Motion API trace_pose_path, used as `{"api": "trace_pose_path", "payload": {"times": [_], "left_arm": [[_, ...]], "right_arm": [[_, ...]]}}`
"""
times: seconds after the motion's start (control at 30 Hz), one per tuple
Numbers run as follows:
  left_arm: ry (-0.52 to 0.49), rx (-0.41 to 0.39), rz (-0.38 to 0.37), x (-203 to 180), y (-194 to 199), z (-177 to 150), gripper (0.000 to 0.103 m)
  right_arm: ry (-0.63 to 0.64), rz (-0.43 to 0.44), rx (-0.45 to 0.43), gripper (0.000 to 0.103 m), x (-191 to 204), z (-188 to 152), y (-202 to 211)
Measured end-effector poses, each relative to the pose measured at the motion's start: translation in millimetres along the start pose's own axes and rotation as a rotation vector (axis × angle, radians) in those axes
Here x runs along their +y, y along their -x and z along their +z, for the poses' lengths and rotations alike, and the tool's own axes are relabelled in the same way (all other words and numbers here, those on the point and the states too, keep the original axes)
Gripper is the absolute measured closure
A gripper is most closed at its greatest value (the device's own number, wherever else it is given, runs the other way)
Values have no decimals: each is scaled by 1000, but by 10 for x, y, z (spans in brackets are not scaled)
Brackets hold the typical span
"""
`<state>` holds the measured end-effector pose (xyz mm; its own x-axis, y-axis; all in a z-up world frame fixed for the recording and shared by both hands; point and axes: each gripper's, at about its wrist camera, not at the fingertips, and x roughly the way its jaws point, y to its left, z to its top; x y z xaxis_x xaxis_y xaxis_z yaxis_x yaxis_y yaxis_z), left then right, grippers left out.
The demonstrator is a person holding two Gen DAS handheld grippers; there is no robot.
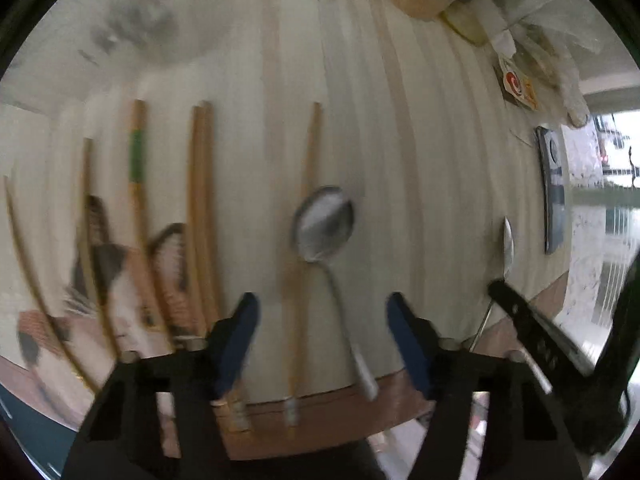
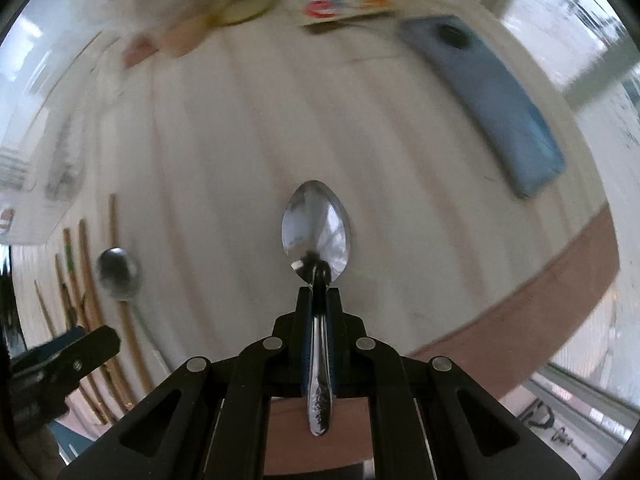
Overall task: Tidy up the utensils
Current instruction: 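Grasp the ornate-handled spoon with the right tool while the left tool grasps the round spoon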
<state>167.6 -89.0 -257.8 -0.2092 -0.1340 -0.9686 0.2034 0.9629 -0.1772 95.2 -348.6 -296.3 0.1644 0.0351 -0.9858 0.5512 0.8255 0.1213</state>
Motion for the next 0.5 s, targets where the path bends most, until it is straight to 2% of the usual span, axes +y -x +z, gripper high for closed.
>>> {"api": "trace_pose_path", "payload": {"times": [0.03, 0.1, 0.13, 0.27, 0.37, 0.43, 0.5], "left_arm": [[-4, 2, 12, -30, -53, 15, 59], [-33, -38, 34, -138, -26, 36, 63], [-65, -40, 55, -217, -47, 71, 75], [-111, -78, 92, -277, -43, 191, 87], [-176, -92, 118, -281, -12, 317, 87], [-192, -88, 170, -271, 42, 375, 87], [-166, -84, 109, -241, 152, 357, 87]], "right_arm": [[-11, 4, -1, 96, -48, -9, 4], [-35, 8, -8, 96, -146, -33, 17], [-43, 13, -11, 96, -180, -50, 18], [-54, 18, -19, 96, -276, -105, 16], [-60, 29, -20, 96, -280, -144, 14], [-64, 36, -17, 96, -276, -65, 4], [-73, 43, -14, 96, -255, 36, -1]]}}
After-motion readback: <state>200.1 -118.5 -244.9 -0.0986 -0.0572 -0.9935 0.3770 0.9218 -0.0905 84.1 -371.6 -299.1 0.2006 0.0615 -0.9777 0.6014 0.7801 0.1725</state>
